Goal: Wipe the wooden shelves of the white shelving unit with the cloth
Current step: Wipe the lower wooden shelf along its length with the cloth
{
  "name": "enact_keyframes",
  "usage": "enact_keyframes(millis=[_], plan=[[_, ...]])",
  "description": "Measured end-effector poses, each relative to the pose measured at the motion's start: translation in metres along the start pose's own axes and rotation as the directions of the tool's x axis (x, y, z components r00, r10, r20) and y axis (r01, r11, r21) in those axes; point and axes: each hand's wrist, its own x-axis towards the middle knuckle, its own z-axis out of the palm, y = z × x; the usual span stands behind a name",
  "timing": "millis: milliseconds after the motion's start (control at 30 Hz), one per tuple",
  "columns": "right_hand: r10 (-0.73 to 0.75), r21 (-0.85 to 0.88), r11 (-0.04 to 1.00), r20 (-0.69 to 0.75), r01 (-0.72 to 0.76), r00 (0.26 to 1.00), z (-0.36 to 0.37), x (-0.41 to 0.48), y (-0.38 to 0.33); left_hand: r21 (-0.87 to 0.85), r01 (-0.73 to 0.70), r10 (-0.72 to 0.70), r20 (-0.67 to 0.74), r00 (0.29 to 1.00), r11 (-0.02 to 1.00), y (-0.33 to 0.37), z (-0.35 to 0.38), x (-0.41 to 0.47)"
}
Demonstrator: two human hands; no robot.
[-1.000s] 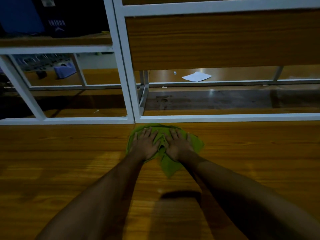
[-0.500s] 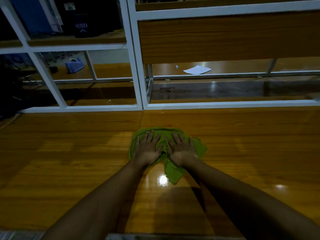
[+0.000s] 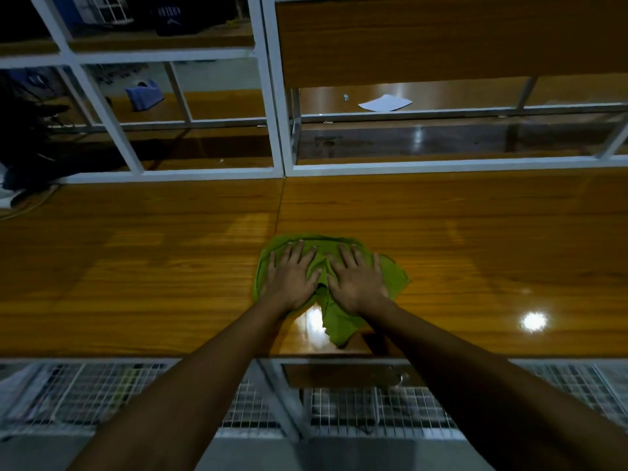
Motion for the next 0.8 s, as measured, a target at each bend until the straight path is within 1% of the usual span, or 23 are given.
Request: enact_keyframes(millis=[167,333,400,500,567,667,733,800], plan=[[0.008,-0.006,1.000,-0.001,-0.008,1.000,0.005,-0.028,-0.016,0.003,-0.001,0.001,0.005,1.000,1.000,0.001,0.002,-0.031],[-0.022,0.009,1.000,0.006,0.022,1.000,0.005,-0.062,-0.028,0.049,0.009,-0.010,0.020,1.000,0.999,0.007,0.003,-0.066],[-0.044,0.016,0.999,0.019,0.043,0.999,0.006,-0.078,-0.023,0.041,0.011,-0.011,0.008,1.000,0.999,0.016,0.004,-0.084],[-0.061,0.013,0.998,0.029,0.061,0.998,0.007,-0.098,0.005,0.018,0.027,-0.027,0.000,1.000,0.999,0.049,0.008,-0.094],[-0.023,-0.007,1.000,0.048,0.023,0.999,0.004,-0.101,0.032,-0.013,0.003,-0.003,0.023,1.000,1.000,0.074,0.011,-0.080],[0.092,-0.066,0.994,0.063,-0.087,0.994,-0.005,-0.093,0.062,-0.036,-0.066,0.068,0.046,0.997,0.997,0.100,0.008,-0.047],[0.147,-0.085,0.986,0.074,-0.140,0.986,-0.007,-0.079,0.065,-0.024,-0.083,0.084,0.054,0.995,0.996,0.102,0.008,-0.035],[0.164,-0.074,0.985,0.094,-0.158,0.982,-0.009,-0.063,0.052,-0.024,-0.077,0.078,0.050,0.996,0.997,0.091,0.009,-0.034]])
